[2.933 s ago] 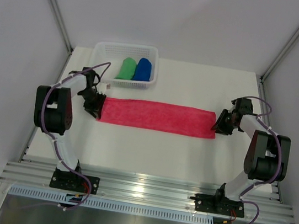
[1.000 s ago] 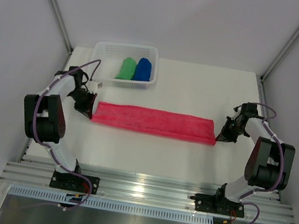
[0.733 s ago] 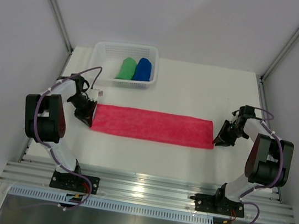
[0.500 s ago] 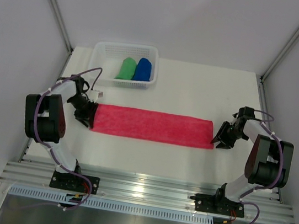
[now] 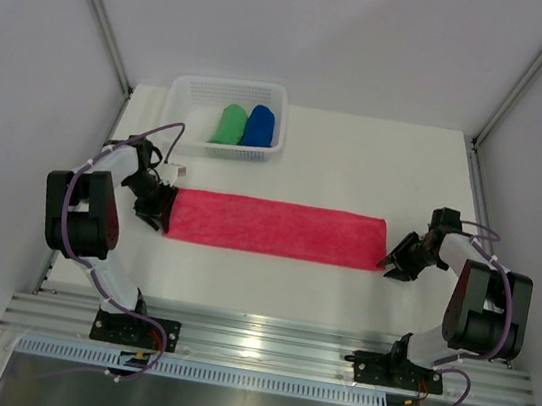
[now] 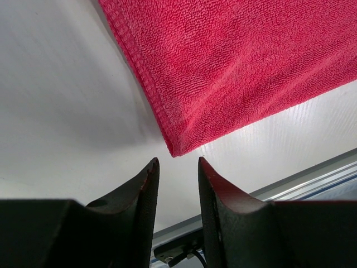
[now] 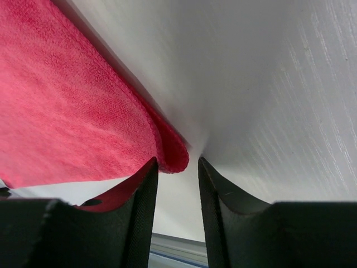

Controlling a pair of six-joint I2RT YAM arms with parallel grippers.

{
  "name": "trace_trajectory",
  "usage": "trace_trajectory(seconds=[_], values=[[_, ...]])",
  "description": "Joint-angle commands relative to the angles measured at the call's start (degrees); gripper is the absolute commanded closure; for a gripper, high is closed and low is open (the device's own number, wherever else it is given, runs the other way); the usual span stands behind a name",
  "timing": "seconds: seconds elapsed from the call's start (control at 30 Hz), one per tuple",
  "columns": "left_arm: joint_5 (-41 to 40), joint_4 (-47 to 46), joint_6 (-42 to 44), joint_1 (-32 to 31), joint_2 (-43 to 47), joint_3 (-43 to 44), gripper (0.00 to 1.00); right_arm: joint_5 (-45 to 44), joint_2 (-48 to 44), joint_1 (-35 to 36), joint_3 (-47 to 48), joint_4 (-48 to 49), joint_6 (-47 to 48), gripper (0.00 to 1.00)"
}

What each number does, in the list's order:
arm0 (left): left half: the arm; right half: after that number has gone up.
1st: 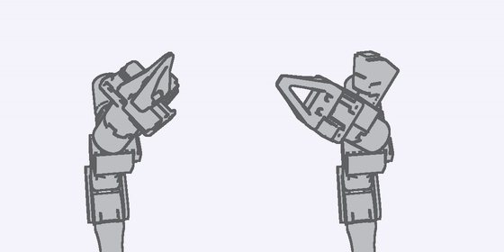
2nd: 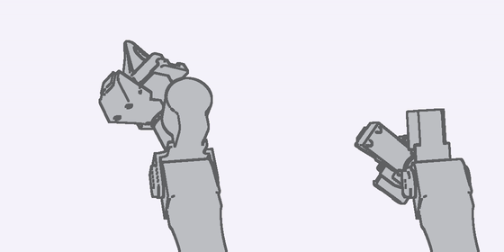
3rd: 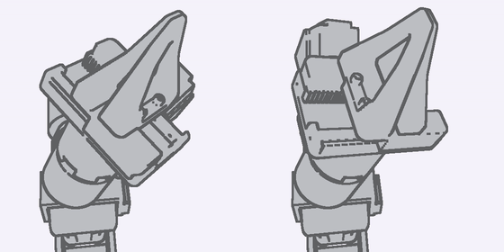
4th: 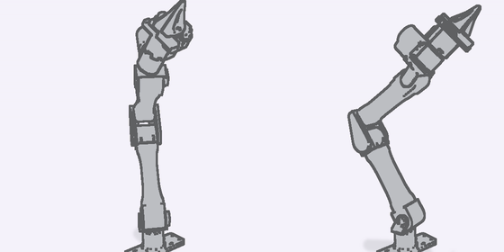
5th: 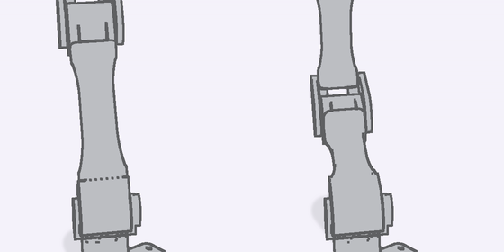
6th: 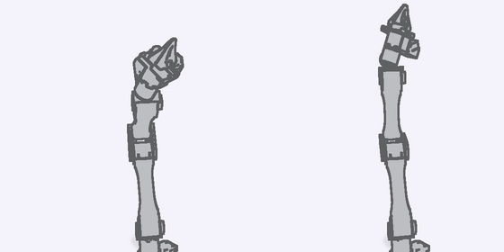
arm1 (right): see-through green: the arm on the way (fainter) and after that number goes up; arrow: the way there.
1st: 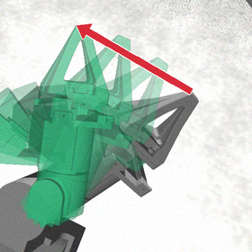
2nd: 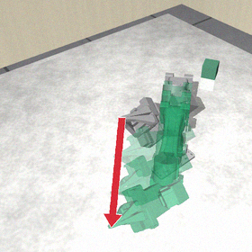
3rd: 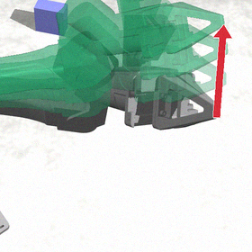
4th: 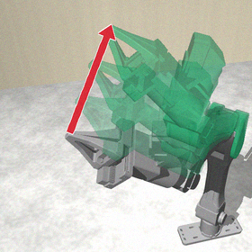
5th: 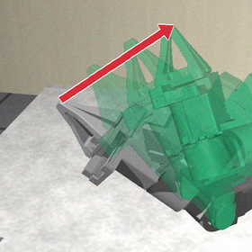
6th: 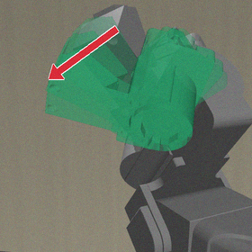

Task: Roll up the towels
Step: Fold the towel

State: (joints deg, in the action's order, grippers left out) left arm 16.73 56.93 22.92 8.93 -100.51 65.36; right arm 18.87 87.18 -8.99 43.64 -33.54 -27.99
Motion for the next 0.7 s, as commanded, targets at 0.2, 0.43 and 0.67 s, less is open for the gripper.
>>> trace_trajectory(seconds=[0.2,0.43,0.67], values=[[2.2,0.6,-1.4,0.7,0.4,1.4,0.61,-2.7,-0.4,-2.2,-2.9,7.8,-4.6,1.00],[4.0,3.1,-1.3,0.7,1.1,4.4,0.57,-5.1,-6.4,-10.9,-0.5,4.9,-2.0,1.00],[5.5,4.1,-1.8,0.7,0.3,7.5,0.57,-11.2,-7.5,-20.5,9.3,-1.0,6.1,1.00]])
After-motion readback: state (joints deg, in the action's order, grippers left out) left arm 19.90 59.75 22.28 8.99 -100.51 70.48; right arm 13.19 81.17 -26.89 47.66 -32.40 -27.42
